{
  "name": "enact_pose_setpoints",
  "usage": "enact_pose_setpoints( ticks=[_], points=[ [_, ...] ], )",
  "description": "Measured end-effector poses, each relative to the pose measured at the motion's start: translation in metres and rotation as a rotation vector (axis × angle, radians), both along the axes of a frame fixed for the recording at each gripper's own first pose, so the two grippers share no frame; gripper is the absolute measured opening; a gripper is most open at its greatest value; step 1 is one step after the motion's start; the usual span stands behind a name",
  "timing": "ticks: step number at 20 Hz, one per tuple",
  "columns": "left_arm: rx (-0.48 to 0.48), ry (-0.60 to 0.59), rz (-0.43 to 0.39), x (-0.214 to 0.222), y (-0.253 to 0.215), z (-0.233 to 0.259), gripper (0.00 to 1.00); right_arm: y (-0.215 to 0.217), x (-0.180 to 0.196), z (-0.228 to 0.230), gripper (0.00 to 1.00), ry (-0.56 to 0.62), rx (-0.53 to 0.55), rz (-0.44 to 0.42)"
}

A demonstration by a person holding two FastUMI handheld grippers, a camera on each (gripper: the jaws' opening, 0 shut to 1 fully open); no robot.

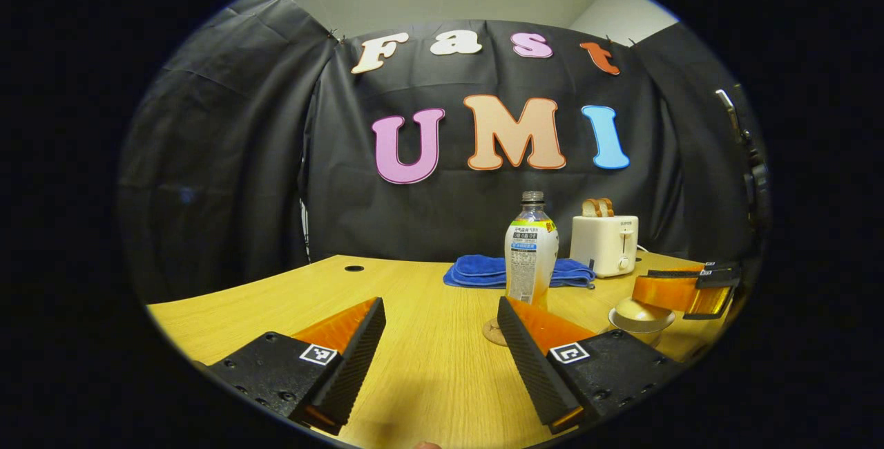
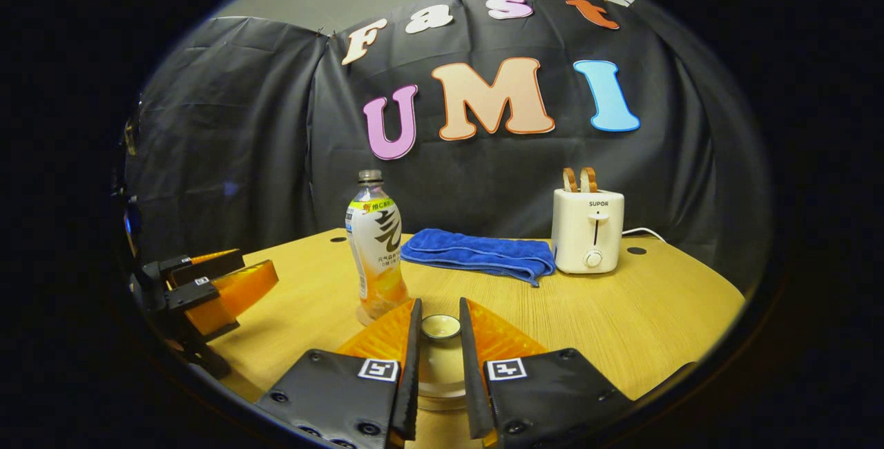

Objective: Open the teacup lid with one hand, grasp the water bottle and pour water into the teacup with the other hand; after pouring, place the water bottle on the coaster and then close the teacup lid.

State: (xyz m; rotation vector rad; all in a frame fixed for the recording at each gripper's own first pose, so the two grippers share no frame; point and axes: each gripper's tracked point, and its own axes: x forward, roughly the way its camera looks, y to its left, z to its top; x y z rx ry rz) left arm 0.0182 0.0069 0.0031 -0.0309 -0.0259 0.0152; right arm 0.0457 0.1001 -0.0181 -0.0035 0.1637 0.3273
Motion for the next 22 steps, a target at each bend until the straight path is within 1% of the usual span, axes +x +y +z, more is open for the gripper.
enact_pose_setpoints(
  ticks=[4,10,11,12,13,17,18,20,22],
  points=[
    [0.019,0.036,0.012,0.002,0.001,-0.009,0.95,-0.001,0.001,-0.007,0.32,0.012,-0.004,-0.002],
    [0.027,0.032,0.016,0.002,0.001,-0.008,0.95,-0.002,-0.002,-0.009,0.32,0.011,-0.008,-0.008],
    [0.028,0.034,0.016,0.002,0.001,-0.008,0.97,-0.002,-0.003,-0.009,0.32,0.010,-0.010,-0.009],
    [0.027,0.033,0.018,0.002,0.001,-0.008,0.95,-0.003,-0.003,-0.011,0.31,0.012,-0.008,-0.011],
    [0.028,0.034,0.021,0.002,0.001,-0.008,0.95,-0.003,-0.003,-0.011,0.31,0.011,-0.002,-0.012],
    [0.028,0.034,0.027,0.001,0.003,-0.008,0.95,-0.006,-0.003,-0.010,0.36,0.011,-0.001,-0.027],
    [0.028,0.034,0.029,0.002,0.003,-0.009,0.97,-0.007,-0.003,-0.010,0.45,0.006,-0.006,-0.029],
    [0.027,0.034,0.031,0.002,0.004,-0.008,0.95,-0.002,-0.007,-0.007,0.63,-0.005,0.010,-0.011],
    [0.027,0.035,0.036,0.002,0.005,-0.009,0.95,-0.004,-0.011,0.003,0.81,-0.038,0.017,-0.016]
  ],
)
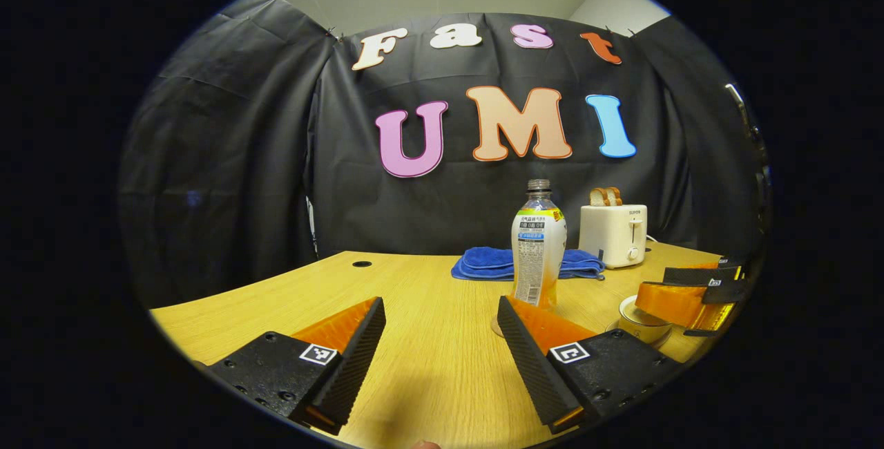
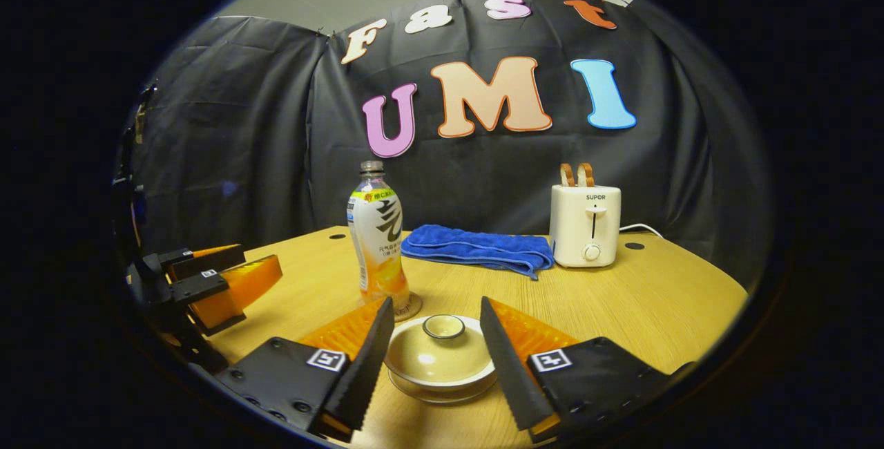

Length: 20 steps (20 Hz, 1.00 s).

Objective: Open the teacup lid with one hand, grasp the water bottle and pour water into the teacup with the other hand; after pouring, place the water bottle on the coaster and then close the teacup lid.

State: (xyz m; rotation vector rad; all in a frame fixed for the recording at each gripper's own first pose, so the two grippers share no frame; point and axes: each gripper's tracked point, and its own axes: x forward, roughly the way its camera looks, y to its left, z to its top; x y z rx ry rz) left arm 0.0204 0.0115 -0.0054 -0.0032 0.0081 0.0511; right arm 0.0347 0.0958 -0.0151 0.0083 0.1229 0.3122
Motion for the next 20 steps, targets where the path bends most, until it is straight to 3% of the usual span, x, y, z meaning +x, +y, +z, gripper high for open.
enact_pose_setpoints(
  ticks=[2,4,6,7,12,13,16,17,18,20],
  points=[
    [-0.008,-0.010,-0.003,-0.002,-0.002,0.002,0.95,-0.002,-0.006,0.011,0.97,-0.041,-0.003,-0.003],
    [-0.023,-0.021,-0.025,-0.006,-0.010,0.005,0.95,-0.009,-0.012,0.020,0.98,-0.073,0.000,-0.021],
    [-0.035,-0.016,-0.050,-0.011,-0.020,0.004,0.95,-0.019,-0.019,0.023,0.93,-0.095,-0.002,-0.054],
    [-0.032,-0.016,-0.058,-0.015,-0.023,0.005,0.95,-0.025,-0.024,0.022,1.00,-0.097,-0.008,-0.070],
    [0.000,-0.015,-0.090,-0.029,-0.031,0.004,0.95,-0.051,-0.045,0.013,0.98,-0.089,-0.025,-0.126],
    [-0.001,-0.014,-0.091,-0.031,-0.031,0.004,0.95,-0.056,-0.048,0.012,0.93,-0.085,-0.024,-0.134],
    [0.003,-0.007,-0.088,-0.037,-0.028,0.002,0.95,-0.067,-0.056,0.008,0.98,-0.071,-0.014,-0.157],
    [0.006,-0.009,-0.086,-0.039,-0.027,0.004,0.95,-0.070,-0.057,0.009,0.93,-0.074,-0.007,-0.161],
    [0.007,-0.006,-0.084,-0.039,-0.027,0.002,0.95,-0.072,-0.059,0.008,0.97,-0.073,-0.005,-0.165],
    [0.008,-0.008,-0.083,-0.042,-0.027,0.003,0.95,-0.075,-0.061,0.007,0.93,-0.069,-0.009,-0.176]
  ],
)
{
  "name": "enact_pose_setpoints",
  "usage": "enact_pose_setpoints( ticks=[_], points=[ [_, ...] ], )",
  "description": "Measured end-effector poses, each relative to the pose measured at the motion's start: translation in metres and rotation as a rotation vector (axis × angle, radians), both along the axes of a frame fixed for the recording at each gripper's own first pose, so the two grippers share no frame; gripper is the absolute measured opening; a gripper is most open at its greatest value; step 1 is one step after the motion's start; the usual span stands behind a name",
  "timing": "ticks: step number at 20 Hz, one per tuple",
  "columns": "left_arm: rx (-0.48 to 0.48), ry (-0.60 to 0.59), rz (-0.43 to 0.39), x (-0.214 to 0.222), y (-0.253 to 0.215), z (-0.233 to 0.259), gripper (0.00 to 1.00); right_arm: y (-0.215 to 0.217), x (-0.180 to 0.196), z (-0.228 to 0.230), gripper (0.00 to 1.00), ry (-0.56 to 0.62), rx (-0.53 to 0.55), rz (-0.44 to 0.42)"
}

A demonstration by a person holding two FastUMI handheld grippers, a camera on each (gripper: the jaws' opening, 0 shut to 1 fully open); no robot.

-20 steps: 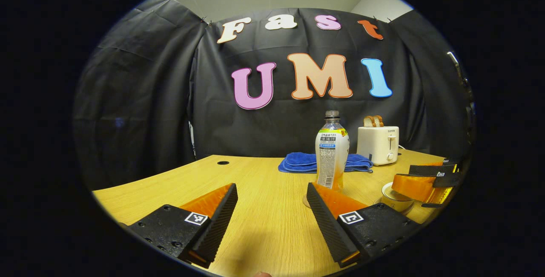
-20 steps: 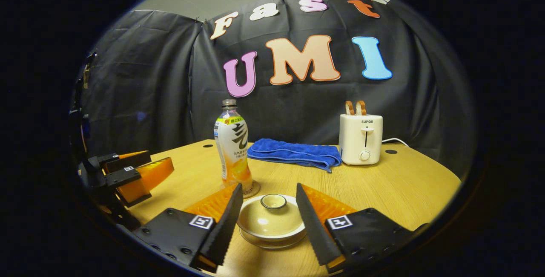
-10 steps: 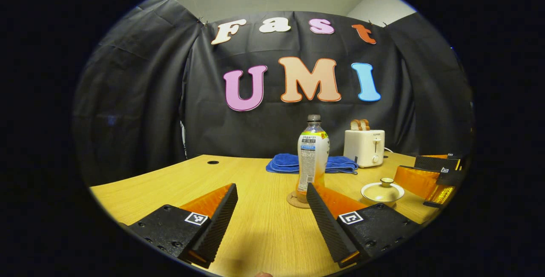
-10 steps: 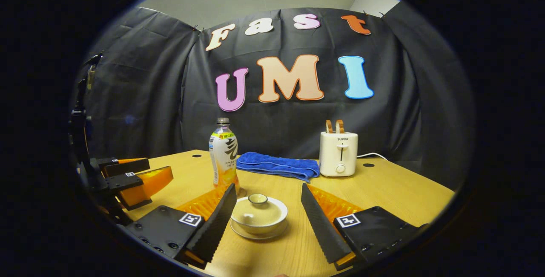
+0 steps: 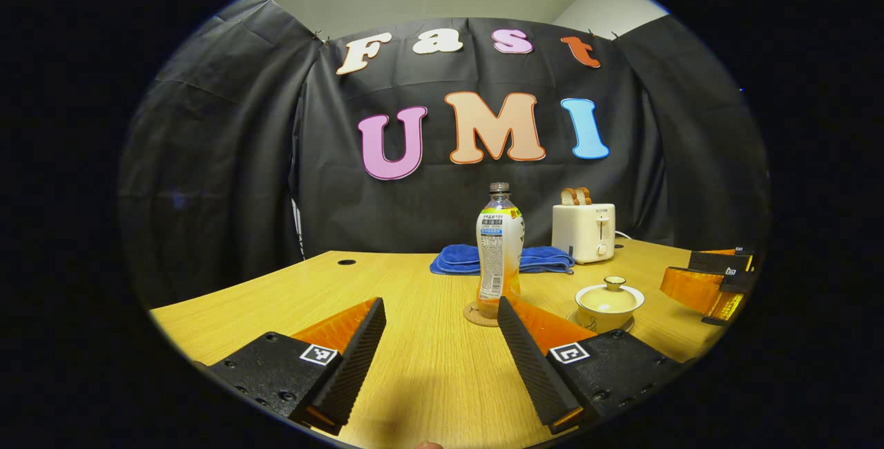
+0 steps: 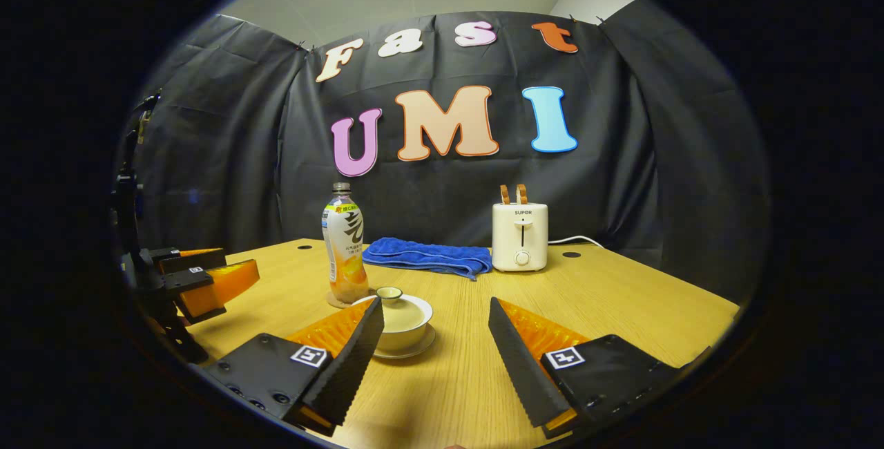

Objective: Open the teacup lid with one hand, grasp the water bottle and pour water into the teacup with the other hand; after pouring, place the water bottle on the coaster and then close the teacup lid.

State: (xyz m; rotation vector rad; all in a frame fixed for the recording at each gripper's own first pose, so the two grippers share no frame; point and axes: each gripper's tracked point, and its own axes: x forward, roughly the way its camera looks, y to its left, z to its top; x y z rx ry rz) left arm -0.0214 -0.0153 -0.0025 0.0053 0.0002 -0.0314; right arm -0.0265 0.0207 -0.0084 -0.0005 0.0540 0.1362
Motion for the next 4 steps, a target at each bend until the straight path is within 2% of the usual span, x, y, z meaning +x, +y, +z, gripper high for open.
enact_pose_setpoints(
  ticks=[1,3,4],
  points=[
    [0.000,0.001,0.000,-0.0008,0.0002,0.0002,0.96,-0.0012,-0.0015,0.0013,1.00,-0.007,0.001,-0.006],
    [-0.005,0.001,-0.001,-0.0012,0.0003,-0.0002,0.95,-0.0053,-0.0029,0.0042,0.93,-0.023,0.003,-0.029],
    [-0.009,0.003,-0.003,-0.0012,0.0000,-0.0012,0.95,-0.0075,-0.0030,0.0053,0.93,-0.032,0.003,-0.043]
  ],
)
